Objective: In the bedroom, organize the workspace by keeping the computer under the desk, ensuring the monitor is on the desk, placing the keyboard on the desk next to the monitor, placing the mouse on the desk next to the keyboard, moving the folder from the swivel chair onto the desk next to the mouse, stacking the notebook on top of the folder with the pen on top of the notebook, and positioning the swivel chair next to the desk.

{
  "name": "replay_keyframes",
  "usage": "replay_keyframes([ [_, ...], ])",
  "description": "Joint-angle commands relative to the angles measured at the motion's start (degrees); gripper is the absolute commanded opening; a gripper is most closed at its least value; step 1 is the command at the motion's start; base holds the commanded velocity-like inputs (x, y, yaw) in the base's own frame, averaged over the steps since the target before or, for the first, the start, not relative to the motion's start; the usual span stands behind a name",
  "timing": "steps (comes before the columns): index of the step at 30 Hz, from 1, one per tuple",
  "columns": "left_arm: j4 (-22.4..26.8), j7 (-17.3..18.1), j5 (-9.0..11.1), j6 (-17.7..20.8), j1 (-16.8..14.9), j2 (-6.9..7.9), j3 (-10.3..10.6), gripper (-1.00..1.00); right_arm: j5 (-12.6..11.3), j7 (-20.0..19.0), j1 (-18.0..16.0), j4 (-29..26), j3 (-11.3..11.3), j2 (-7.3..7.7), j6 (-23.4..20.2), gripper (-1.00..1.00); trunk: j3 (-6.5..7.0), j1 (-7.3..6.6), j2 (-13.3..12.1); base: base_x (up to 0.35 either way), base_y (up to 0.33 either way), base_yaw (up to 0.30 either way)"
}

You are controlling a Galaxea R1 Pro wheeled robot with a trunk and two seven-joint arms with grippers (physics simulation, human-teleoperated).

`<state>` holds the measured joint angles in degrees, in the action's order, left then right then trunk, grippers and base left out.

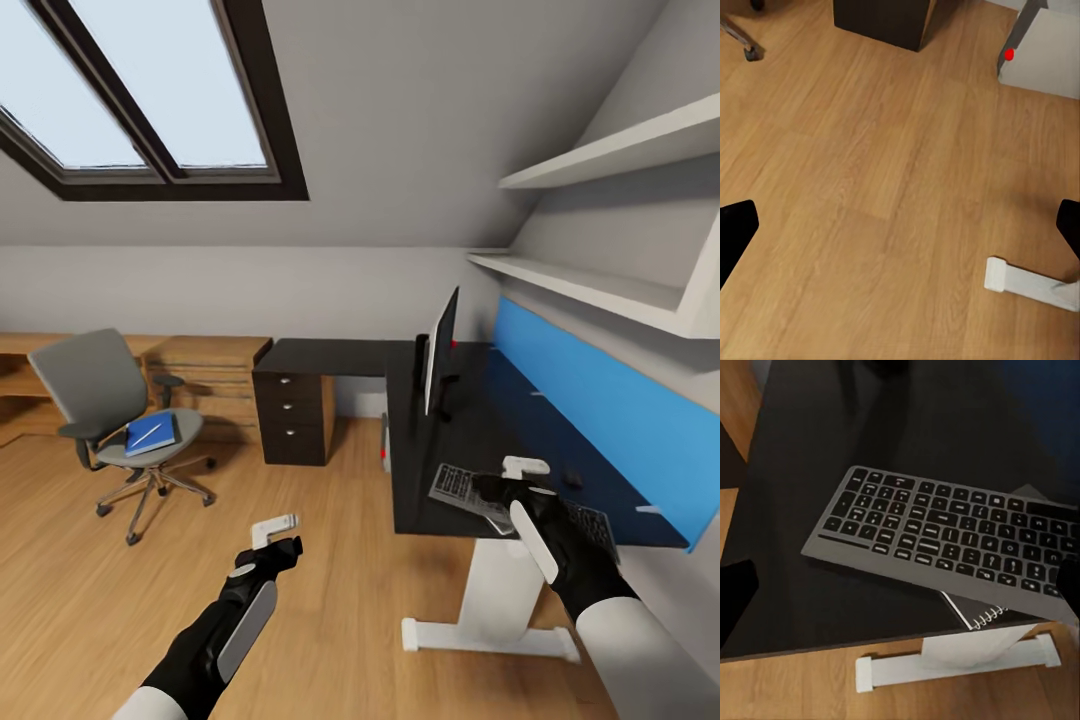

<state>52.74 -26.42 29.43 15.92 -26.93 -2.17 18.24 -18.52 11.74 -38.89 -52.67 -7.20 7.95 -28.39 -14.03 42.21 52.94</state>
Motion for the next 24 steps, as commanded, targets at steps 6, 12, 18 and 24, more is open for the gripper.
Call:
replay_keyframes([
  [6, -0.14, -0.47, 0.43, 0.16, -0.05, -0.1, 0.21, 1.0, -0.13, 0.52, -0.05, 0.22, -0.32, 0.13, 0.34, 1.0, -0.08, 0.04, 0.06, 0.299, -0.19, 0.0],
  [12, -0.11, -0.47, 0.38, 0.09, -0.05, -0.11, 0.21, 1.0, 1.76, 0.49, -0.08, 5.65, -0.43, 0.06, 5.57, 1.0, -0.08, 0.04, 0.06, 0.299, -0.127, 0.0],
  [18, -0.11, -0.47, 0.41, 0.07, -0.05, -0.05, 0.17, 1.0, 6.75, 0.43, -0.35, 14.64, -0.53, -0.25, 14.4, 1.0, -0.08, 0.04, 0.06, 0.311, -0.016, 0.0],
  [24, -0.1, -0.47, 0.37, 0.07, -0.05, -0.04, 0.15, 1.0, 7.97, 0.39, -0.39, 15.83, -0.54, -0.49, 15.56, 1.0, -0.08, 0.04, 0.06, 0.323, 0.035, 0.0],
])
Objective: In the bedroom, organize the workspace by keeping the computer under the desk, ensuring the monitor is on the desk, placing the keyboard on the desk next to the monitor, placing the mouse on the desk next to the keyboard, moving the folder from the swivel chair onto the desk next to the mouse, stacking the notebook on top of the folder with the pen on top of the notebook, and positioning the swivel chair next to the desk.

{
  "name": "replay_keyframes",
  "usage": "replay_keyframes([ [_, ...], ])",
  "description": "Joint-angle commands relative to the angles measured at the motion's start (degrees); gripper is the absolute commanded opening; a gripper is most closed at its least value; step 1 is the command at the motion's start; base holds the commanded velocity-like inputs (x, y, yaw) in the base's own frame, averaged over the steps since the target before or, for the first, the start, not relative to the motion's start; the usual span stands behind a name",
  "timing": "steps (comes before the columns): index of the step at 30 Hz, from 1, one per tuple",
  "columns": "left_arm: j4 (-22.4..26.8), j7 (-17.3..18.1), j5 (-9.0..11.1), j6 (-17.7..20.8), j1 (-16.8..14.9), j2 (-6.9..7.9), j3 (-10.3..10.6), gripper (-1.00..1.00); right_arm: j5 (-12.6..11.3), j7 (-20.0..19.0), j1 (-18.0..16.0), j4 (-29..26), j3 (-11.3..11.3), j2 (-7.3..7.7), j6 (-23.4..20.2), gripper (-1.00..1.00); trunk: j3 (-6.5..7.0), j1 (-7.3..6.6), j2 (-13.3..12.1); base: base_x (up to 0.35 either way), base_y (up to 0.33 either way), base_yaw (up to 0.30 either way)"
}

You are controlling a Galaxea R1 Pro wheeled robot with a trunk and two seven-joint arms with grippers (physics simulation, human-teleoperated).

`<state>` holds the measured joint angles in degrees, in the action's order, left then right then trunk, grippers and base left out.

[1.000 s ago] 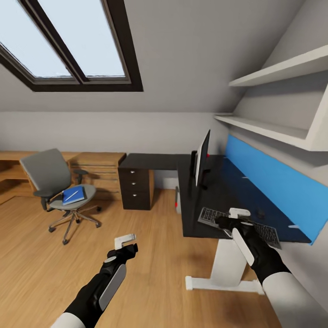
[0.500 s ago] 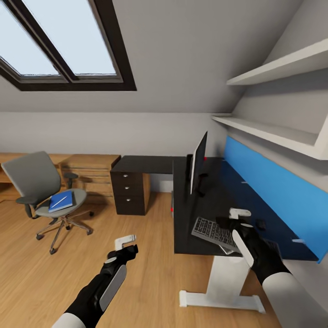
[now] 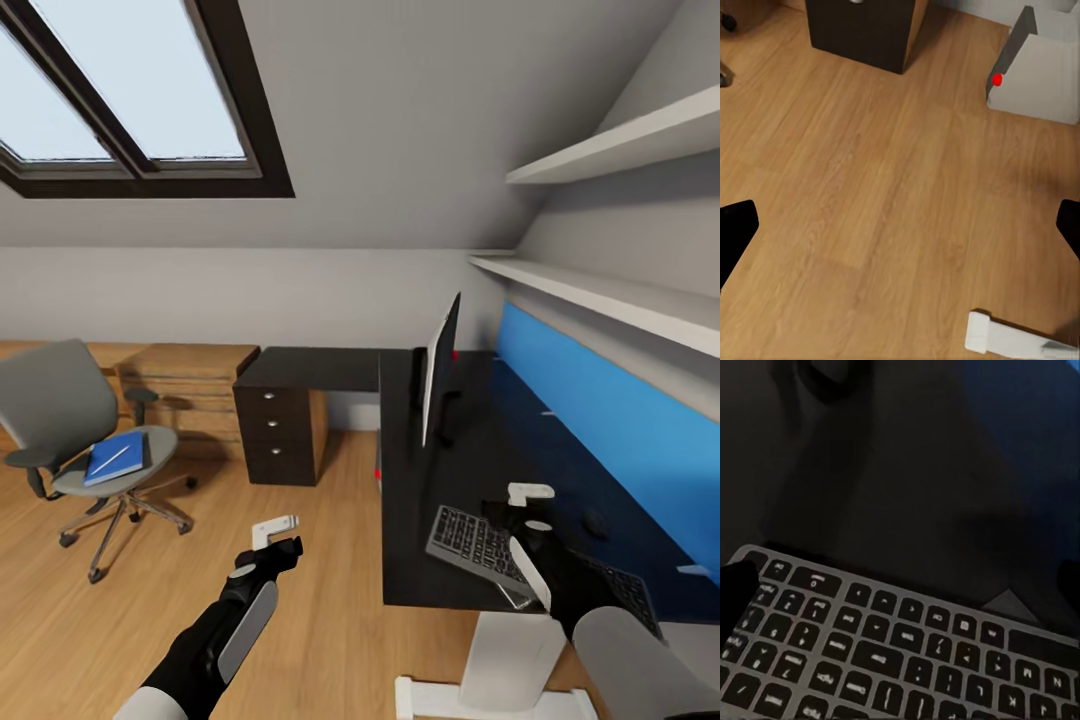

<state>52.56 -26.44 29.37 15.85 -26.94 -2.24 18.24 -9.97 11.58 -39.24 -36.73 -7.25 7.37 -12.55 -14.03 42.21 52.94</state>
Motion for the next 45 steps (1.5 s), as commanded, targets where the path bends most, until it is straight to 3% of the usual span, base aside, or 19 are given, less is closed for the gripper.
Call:
replay_keyframes([
  [1, 0.09, -0.45, 0.43, 0.14, -0.05, 0.03, 0.15, 1.0, -0.56, 0.56, -0.04, -0.09, -0.48, 0.08, -0.26, 1.0, -0.08, 0.04, 0.06, 0.327, 0.114, 0.0],
  [13, 0.09, -0.45, 0.38, 0.14, -0.05, 0.04, 0.15, 1.0, -0.92, 0.55, -0.71, 2.67, -0.34, 0.01, -0.75, 1.0, -0.08, 0.04, 0.06, 0.302, 0.046, 0.0],
  [19, 0.79, -0.2, 0.61, 0.19, -0.05, 0.04, 0.13, 1.0, -1.2, 0.47, -3.24, 7.92, -0.25, 0.01, -0.66, 1.0, -0.08, 0.04, 0.06, 0.098, 0.001, 0.0],
  [23, 6.46, -0.18, 2.56, 0.52, -0.05, 0.16, 0.01, 1.0, -4.73, 0.46, -4.8, 9.98, -0.22, 0.07, -0.91, 1.0, -0.08, 0.04, 0.06, 0.01, 0.0, 0.0],
  [28, 9.15, -0.3, 6.51, 0.58, -0.05, 0.46, -0.06, 1.0, -7.55, 0.47, -6.2, 12.01, -0.22, 0.1, -2.27, 1.0, -0.98, 1.14, 2.06, 0.002, 0.0, 0.0],
  [40, 9.4, -0.36, 6.83, 0.57, -0.05, 0.48, -0.01, 1.0, -7.86, 0.47, -6.37, 12.29, -0.22, 0.1, -2.56, 1.0, -3.13, 3.78, 6.88, 0.0, 0.0, 0.0],
  [45, 9.28, -0.36, 6.84, 0.51, -0.05, 0.48, 0.04, 1.0, -8.02, 0.47, -6.35, 12.3, -0.22, 0.1, -2.57, 1.0, -3.13, 3.78, 6.88, 0.0, 0.0, 0.0],
])
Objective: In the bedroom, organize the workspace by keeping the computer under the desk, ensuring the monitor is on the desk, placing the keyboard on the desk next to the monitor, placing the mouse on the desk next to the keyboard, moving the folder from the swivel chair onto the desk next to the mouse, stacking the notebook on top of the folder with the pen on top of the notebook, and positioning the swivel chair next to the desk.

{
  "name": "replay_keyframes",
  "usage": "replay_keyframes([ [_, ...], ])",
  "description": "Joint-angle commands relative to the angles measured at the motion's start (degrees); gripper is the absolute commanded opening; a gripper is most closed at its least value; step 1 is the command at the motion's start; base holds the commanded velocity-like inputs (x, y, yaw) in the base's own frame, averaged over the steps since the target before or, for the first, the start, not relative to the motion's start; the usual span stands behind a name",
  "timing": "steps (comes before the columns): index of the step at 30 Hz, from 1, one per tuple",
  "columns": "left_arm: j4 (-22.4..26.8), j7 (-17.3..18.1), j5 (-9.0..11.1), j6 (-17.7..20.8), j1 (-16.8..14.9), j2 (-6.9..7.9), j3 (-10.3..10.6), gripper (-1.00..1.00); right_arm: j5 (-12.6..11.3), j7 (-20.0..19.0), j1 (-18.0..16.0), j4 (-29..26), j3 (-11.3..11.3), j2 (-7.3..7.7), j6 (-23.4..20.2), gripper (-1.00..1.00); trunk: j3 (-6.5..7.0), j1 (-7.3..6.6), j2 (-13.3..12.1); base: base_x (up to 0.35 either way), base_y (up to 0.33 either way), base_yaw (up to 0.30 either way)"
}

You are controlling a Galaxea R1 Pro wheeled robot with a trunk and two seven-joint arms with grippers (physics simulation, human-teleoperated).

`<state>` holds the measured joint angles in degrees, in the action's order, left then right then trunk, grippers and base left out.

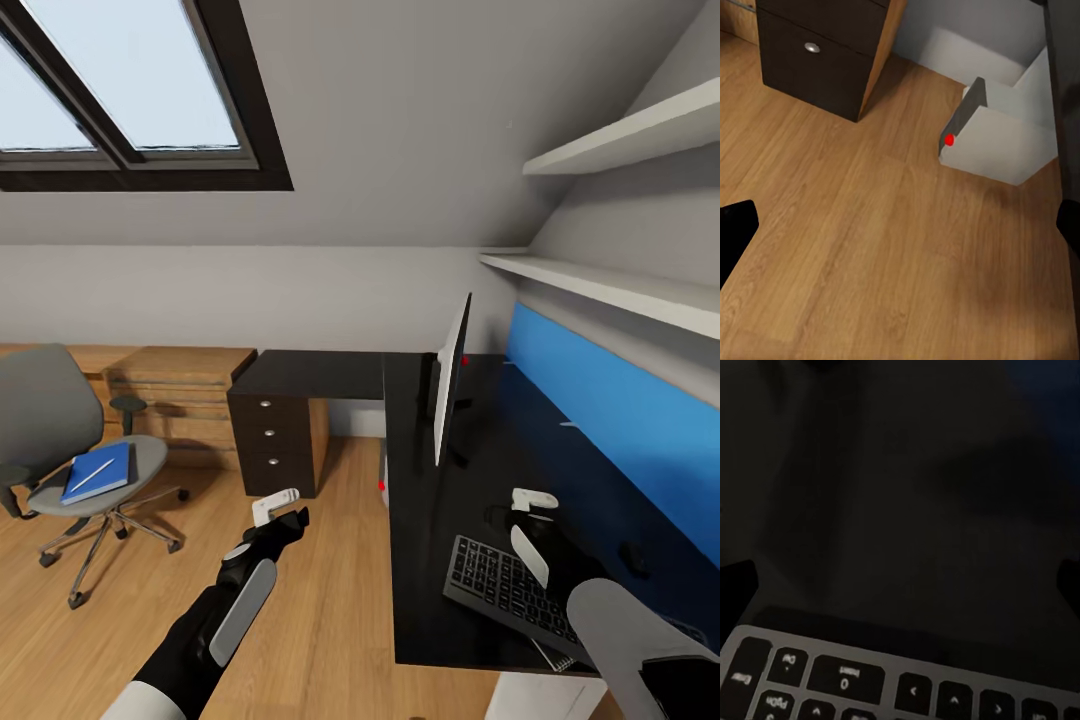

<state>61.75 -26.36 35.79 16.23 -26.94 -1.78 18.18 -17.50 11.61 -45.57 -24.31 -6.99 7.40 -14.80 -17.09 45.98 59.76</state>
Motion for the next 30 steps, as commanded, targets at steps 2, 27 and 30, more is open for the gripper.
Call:
replay_keyframes([
  [2, 0.01, -0.44, 0.42, 0.12, -0.05, 0.02, 0.14, 1.0, -0.97, 0.4, -0.04, -0.13, -0.48, 0.07, -0.31, 1.0, -0.08, 0.01, 0.05, 0.0, 0.0, 0.0],
  [27, -1.66, -0.38, 0.18, 0.12, -0.05, -0.06, 0.36, 1.0, -7.28, 0.78, -0.39, 0.03, -0.24, 0.45, -1.82, 1.0, -0.44, 0.45, 0.86, 0.084, 0.0, 0.0],
  [30, -1.4, -0.41, 0.22, 0.12, -0.05, -0.07, 0.36, 1.0, -7.28, 0.79, -0.45, 0.04, 0.57, 0.49, -2.05, 1.0, -0.97, 1.1, 2.06, 0.001, 0.0, 0.0],
])
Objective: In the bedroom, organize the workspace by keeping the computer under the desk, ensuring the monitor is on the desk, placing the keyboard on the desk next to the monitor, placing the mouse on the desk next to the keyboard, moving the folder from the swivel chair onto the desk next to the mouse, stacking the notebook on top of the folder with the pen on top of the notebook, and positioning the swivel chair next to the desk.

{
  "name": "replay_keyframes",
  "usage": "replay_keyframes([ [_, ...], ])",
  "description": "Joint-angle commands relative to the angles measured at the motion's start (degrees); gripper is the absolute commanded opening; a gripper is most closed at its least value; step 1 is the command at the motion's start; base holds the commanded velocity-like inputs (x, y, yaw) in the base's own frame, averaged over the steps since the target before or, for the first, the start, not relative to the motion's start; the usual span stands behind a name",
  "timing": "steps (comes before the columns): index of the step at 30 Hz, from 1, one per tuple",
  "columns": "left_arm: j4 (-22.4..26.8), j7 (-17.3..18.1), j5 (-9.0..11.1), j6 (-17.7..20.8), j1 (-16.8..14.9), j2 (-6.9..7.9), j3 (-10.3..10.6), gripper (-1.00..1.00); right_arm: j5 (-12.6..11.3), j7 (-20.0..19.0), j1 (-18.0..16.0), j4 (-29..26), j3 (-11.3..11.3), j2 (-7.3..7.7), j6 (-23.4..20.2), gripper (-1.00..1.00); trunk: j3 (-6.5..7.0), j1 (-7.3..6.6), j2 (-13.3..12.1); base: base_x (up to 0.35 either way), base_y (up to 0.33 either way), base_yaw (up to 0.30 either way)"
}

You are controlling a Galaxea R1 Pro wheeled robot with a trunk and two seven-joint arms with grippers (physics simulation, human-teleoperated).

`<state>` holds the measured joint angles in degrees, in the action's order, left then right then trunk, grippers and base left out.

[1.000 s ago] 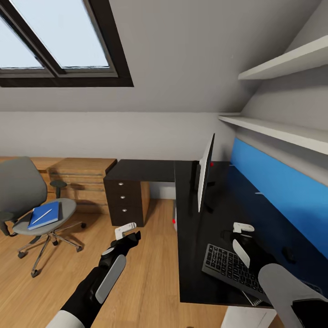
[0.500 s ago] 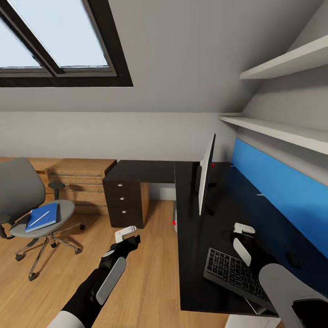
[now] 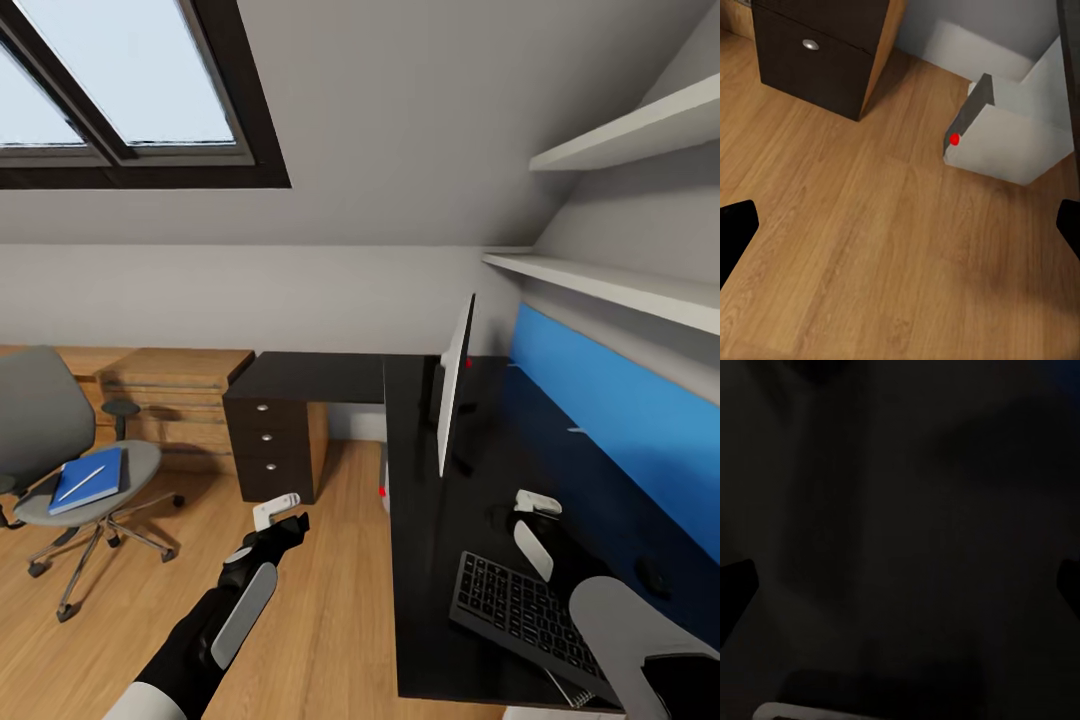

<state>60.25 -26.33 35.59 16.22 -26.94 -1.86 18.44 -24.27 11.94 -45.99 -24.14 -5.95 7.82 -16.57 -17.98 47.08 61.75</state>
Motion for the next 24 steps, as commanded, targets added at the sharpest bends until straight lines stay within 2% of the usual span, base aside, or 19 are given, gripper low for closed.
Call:
replay_keyframes([
  [1, 0.12, -0.45, 0.42, 0.13, -0.05, 0.02, 0.11, 1.0, -0.51, 0.45, -0.03, -0.13, -0.26, 0.07, -0.3, 1.0, -0.26, 0.23, 0.47, 0.0, 0.0, 0.0],
  [5, 0.19, -0.45, 0.44, 0.13, -0.05, 0.02, 0.11, 1.0, -0.46, 0.45, -0.05, -0.12, 0.43, 0.08, -0.37, 1.0, -0.98, 1.11, 2.07, 0.0, 0.0, 0.0],
  [19, 0.17, -0.47, 0.45, 0.13, -0.05, 0.02, 0.11, 1.0, -0.43, 0.46, -0.15, -0.04, 0.67, 0.09, -0.64, 1.0, -3.49, 4.19, 7.69, 0.0, 0.0, 0.0],
  [24, 0.14, -0.47, 0.44, 0.13, -0.05, 0.02, 0.11, 1.0, -0.43, 0.45, -0.23, -0.04, 0.67, 0.09, -1.05, 1.0, -3.49, 4.19, 7.69, 0.0, 0.0, 0.0],
])
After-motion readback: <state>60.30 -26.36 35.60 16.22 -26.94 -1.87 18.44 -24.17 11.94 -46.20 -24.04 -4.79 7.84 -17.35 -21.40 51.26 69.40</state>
